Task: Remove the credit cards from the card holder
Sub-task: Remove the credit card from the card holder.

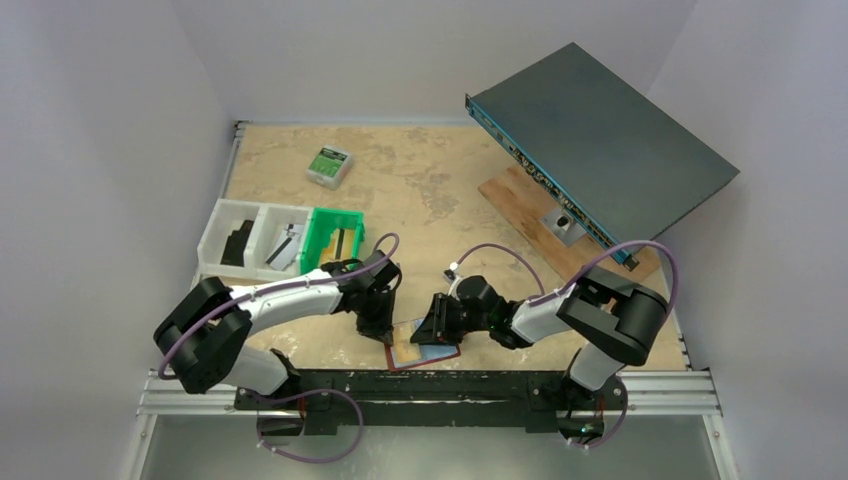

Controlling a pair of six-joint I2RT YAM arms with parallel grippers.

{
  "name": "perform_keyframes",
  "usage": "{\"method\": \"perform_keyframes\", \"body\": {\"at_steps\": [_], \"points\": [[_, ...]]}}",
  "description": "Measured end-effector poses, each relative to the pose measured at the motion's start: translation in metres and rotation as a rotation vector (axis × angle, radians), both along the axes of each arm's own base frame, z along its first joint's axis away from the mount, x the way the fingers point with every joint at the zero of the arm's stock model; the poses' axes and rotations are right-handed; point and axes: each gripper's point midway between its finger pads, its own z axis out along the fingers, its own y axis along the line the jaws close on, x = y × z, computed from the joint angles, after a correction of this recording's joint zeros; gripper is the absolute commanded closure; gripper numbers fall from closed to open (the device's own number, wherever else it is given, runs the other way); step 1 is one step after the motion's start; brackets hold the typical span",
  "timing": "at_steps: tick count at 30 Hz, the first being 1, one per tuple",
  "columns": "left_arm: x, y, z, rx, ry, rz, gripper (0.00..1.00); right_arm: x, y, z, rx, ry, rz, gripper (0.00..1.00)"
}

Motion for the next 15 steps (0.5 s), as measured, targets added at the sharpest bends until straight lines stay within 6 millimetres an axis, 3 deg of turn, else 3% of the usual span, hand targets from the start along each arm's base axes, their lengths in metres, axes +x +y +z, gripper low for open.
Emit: {"method": "perform_keyframes", "body": {"at_steps": [15], "points": [[-0.0001,-0.001,-0.0045,0.015,0.036,0.013,1.0,-0.0004,0.0003,0.0002,0.049,0.012,0.001,0.74]]}}
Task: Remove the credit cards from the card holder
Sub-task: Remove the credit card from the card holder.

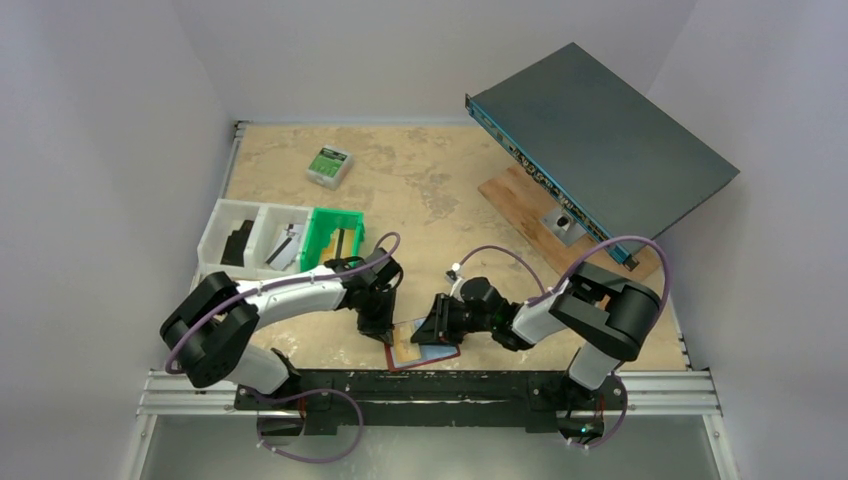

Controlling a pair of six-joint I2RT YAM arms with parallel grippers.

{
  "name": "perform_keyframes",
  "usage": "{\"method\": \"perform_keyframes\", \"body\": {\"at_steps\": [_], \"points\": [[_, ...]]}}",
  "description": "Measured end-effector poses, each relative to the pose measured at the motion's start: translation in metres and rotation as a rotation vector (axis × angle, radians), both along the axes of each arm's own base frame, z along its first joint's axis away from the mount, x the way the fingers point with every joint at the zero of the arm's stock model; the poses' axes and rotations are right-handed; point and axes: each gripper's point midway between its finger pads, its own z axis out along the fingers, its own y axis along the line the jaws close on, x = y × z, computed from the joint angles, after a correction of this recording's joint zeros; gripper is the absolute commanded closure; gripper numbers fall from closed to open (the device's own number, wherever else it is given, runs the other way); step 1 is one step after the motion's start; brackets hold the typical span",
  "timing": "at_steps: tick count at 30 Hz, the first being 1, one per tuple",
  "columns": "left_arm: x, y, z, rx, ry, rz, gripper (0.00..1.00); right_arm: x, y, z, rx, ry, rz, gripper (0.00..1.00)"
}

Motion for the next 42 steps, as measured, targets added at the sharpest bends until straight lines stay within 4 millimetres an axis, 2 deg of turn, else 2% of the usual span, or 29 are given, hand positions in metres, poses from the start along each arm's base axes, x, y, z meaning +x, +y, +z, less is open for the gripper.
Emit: {"method": "perform_keyframes", "body": {"at_steps": [2,5,11,31,34,36,42], "points": [[0.0,0.001,-0.001,0.006,0.007,0.005,1.0,0.0,-0.001,0.0,0.006,0.0,-0.004,0.75],[-0.001,0.001,-0.002,0.011,0.018,0.016,1.0,0.0,-0.002,-0.001,0.012,0.003,-0.009,0.87],[-0.002,0.0,-0.003,0.012,0.032,0.027,1.0,-0.001,-0.006,-0.005,0.0,0.014,-0.016,1.0],[-0.003,-0.008,-0.003,-0.021,0.072,0.041,1.0,0.004,-0.021,0.001,-0.074,-0.019,-0.072,1.0],[-0.003,-0.008,-0.003,-0.023,0.073,0.04,1.0,0.004,-0.021,0.001,-0.076,-0.02,-0.071,0.85],[-0.003,-0.009,-0.004,-0.025,0.076,0.04,1.0,0.004,-0.021,-0.001,-0.077,-0.023,-0.066,0.8],[-0.004,-0.009,-0.005,-0.03,0.092,0.042,1.0,0.002,-0.015,-0.002,-0.043,-0.016,-0.035,0.79]]}}
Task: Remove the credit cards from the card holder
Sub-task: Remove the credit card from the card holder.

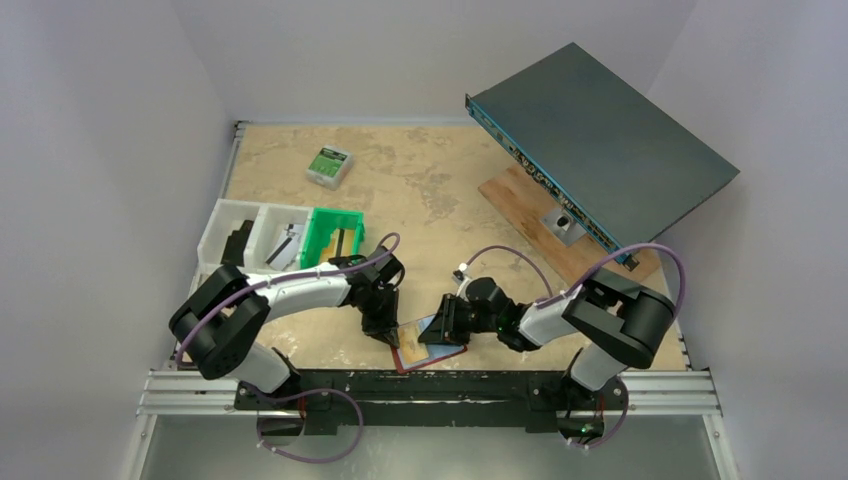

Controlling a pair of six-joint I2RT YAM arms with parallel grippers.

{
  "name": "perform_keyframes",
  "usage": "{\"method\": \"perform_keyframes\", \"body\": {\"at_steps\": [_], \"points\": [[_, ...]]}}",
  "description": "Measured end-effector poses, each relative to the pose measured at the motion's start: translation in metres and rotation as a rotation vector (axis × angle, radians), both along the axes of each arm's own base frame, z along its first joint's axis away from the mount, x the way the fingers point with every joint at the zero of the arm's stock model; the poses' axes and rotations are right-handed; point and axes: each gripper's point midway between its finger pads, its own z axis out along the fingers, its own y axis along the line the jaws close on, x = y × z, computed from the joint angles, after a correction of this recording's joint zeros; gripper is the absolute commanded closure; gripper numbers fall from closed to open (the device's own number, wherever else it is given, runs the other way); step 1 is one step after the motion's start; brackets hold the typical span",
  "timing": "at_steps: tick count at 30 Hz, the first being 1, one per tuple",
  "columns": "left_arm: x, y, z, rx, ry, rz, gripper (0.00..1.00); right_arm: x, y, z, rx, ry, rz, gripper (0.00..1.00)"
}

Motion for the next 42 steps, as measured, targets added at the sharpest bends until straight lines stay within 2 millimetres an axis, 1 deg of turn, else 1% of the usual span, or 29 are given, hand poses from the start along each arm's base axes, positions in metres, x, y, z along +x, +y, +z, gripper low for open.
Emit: {"method": "perform_keyframes", "body": {"at_steps": [6,11,13,24,30,31,35,37,42], "points": [[-0.001,-0.001,0.0,0.003,0.012,-0.002,1.0,0.0,0.002,0.0,0.028,0.016,0.018,0.85],[-0.001,-0.001,0.0,0.011,0.021,-0.007,1.0,-0.001,0.001,-0.001,0.027,0.017,0.019,0.97],[0.0,-0.001,0.0,0.014,0.022,-0.012,1.0,0.0,0.0,-0.002,0.018,0.017,0.016,1.0],[0.0,-0.003,0.002,0.006,0.009,-0.029,1.0,0.0,-0.007,0.006,-0.027,-0.029,-0.008,1.0],[0.0,-0.003,0.002,0.002,-0.002,-0.034,1.0,0.001,-0.013,0.004,-0.057,-0.032,-0.025,1.0],[0.0,-0.003,0.002,0.001,-0.003,-0.035,1.0,0.001,-0.013,0.004,-0.058,-0.032,-0.026,0.99],[0.0,-0.002,0.002,-0.003,-0.01,-0.051,1.0,0.0,-0.012,0.002,-0.058,-0.034,-0.018,0.8],[0.0,-0.002,0.002,-0.004,-0.011,-0.052,1.0,0.0,-0.011,0.003,-0.05,-0.033,-0.011,0.78],[0.0,-0.002,0.002,-0.002,-0.01,-0.062,1.0,-0.001,-0.003,0.003,0.008,-0.015,0.008,0.78]]}}
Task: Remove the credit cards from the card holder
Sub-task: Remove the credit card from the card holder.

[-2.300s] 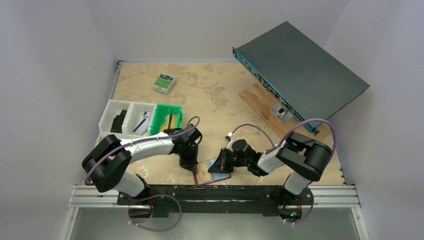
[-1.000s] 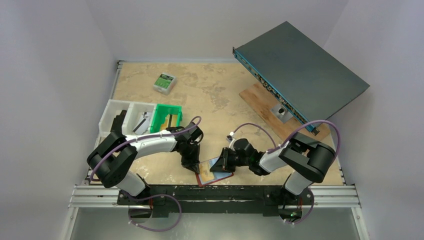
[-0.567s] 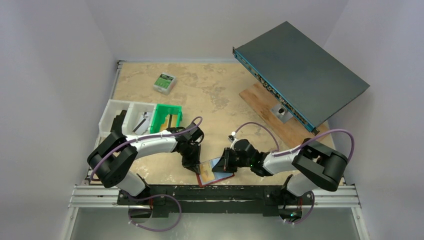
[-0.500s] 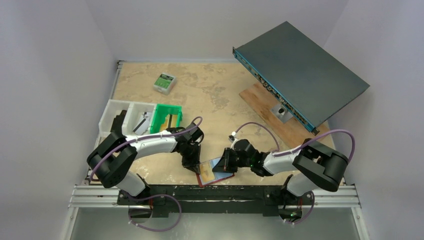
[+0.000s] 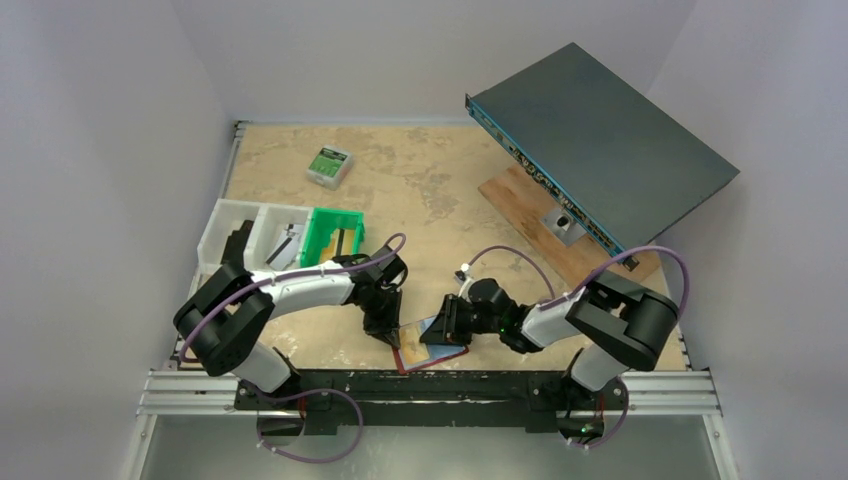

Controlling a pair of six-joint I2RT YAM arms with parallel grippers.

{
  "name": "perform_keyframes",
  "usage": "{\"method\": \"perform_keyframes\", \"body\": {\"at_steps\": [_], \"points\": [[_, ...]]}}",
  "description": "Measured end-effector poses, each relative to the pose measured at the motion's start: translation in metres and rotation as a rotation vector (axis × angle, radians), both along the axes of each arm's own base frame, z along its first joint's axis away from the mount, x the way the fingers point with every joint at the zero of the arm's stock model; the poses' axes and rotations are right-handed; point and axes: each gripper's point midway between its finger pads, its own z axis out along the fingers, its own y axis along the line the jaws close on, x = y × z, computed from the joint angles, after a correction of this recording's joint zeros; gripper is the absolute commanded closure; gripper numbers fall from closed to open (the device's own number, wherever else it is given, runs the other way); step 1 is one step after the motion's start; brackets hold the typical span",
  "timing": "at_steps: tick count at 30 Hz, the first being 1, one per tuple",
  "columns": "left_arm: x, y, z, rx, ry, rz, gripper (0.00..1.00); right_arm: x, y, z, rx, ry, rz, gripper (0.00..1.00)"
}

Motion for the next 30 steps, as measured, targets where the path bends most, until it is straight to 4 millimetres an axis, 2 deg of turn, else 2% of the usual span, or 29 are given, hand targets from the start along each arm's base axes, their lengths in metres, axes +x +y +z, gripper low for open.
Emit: {"method": "perform_keyframes", "body": {"at_steps": [9,26,30], "points": [[-0.0004,-0.0004,-0.001,0.005,0.012,-0.015,1.0,-0.0014,0.002,-0.0001,0.047,0.008,0.003,0.83],[-0.0002,-0.0016,0.0002,-0.002,0.023,-0.038,1.0,-0.0018,0.0024,-0.0003,0.064,-0.002,0.023,0.85],[0.0,-0.0015,0.0002,0.004,0.026,-0.045,1.0,-0.0023,0.0025,0.0059,0.058,-0.027,0.04,0.84]]}}
